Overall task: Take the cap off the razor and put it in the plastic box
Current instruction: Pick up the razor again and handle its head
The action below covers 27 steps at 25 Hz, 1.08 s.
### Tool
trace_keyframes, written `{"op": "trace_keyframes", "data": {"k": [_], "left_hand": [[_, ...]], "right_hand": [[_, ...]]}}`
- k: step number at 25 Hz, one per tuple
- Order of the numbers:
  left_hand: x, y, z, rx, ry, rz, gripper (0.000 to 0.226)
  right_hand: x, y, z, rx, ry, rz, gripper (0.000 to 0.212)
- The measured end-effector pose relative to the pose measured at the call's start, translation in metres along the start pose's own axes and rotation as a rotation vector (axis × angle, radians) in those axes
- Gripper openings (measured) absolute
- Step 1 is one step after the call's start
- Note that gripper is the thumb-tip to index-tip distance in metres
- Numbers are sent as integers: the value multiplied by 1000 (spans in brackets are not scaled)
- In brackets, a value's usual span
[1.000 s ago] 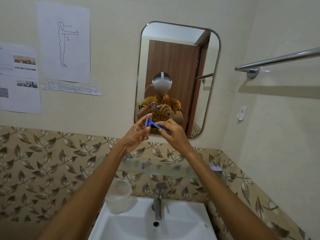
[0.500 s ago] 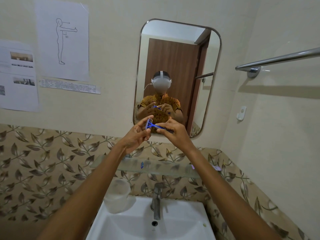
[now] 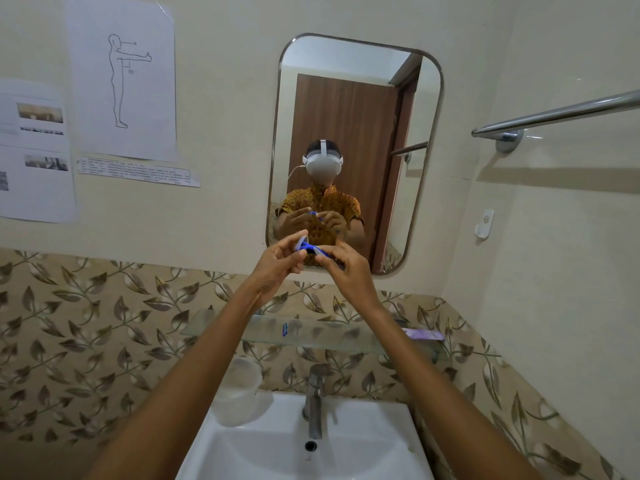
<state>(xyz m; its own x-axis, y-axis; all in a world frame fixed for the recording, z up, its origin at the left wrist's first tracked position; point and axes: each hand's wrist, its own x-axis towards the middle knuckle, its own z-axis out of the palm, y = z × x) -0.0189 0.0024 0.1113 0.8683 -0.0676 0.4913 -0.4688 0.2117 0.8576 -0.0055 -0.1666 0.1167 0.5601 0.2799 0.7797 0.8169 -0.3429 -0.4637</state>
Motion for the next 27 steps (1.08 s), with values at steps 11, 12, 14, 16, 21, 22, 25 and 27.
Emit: {"op": "trace_keyframes", "data": {"k": [11,12,14,16,21,22,25,27], "left_hand": [[-7,-15,17,-88,147,137,34],[-6,-16,18,-88,156,148,32],[-4,-18,18,-72,168,160,26],[-4,-19,17,-63,169,158,23],[-4,-17,9,-32,166,145,24],[-4,-16,8,-32,157,138,25],[-7,-12,5,-106,115,112,31],[-9,-10,5,-184,89,80,40]], "right_hand": [[-16,-4,12,-72,159,17,28],[-18,-5,13,-83,161,19,29],[-21,-8,13,-109,155,26,29],[-23,-9,12,-131,152,17,29],[-20,-9,7,-154,98,-51,27],[-18,-8,6,-151,89,-50,27],[-16,-6,3,-66,84,-16,27],[-16,-6,2,46,83,20,24]]}}
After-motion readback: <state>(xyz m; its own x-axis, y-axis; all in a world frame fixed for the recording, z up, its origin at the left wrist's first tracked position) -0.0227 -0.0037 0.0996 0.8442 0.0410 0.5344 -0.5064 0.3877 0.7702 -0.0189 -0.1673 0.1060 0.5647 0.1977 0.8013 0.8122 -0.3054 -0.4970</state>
